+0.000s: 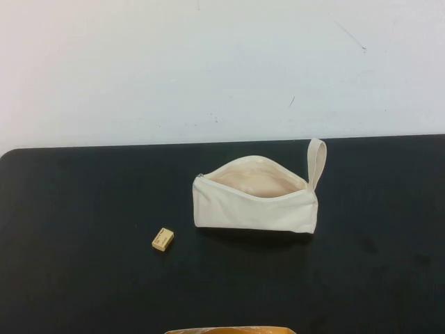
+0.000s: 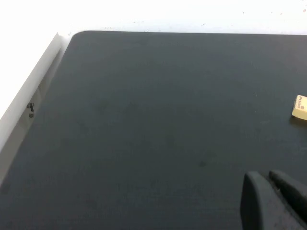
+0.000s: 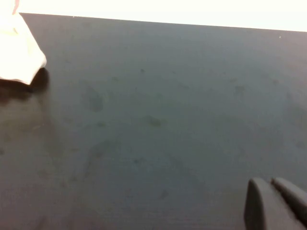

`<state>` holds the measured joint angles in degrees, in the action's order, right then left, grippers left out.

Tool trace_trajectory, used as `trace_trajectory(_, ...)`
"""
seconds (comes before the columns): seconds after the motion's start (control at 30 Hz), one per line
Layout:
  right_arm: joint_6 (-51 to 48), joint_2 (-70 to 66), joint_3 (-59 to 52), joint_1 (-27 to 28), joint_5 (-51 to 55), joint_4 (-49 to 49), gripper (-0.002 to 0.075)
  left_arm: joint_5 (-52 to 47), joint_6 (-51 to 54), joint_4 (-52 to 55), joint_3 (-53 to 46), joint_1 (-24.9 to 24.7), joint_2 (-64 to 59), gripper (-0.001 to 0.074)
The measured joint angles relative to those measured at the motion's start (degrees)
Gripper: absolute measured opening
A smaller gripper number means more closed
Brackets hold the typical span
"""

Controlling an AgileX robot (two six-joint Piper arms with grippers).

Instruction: Put eraser into pencil case

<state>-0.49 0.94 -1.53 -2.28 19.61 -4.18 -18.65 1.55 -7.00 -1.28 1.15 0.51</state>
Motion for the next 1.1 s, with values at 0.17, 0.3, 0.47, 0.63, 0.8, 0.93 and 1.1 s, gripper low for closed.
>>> trace_trajectory(0.17,0.0,0.0,0.0,0.0,0.0,0.0,-0.0001,0.0,0.0,0.0,0.0,0.0,0.0,-0.0001)
trace_trajectory(0.3,0.0,0.0,0.0,0.0,0.0,0.0,-0.0001,0.0,0.0,0.0,0.0,0.0,0.0,-0.0001)
trace_trajectory(0.47,0.0,0.0,0.0,0.0,0.0,0.0,-0.0001,0.0,0.0,0.0,0.0,0.0,0.0,-0.0001)
trace_trajectory(0.63,0.0,0.0,0.0,0.0,0.0,0.0,-0.0001,0.0,0.0,0.0,0.0,0.0,0.0,-0.0001)
trace_trajectory(0.8,0.0,0.0,0.0,0.0,0.0,0.0,-0.0001,0.55,-3.25,-5.72,0.0,0.0,0.0,-0.0001)
trace_trajectory(0.93,0.0,0.0,0.0,0.0,0.0,0.04,-0.0001,2.59,-13.01,-27.72,-0.23,0.0,0.0,-0.0001)
trace_trajectory(1.1,0.0,0.0,0.0,0.0,0.0,0.04,-0.0001,5.83,-15.26,-41.79,-0.23,0.0,0.0,-0.0001)
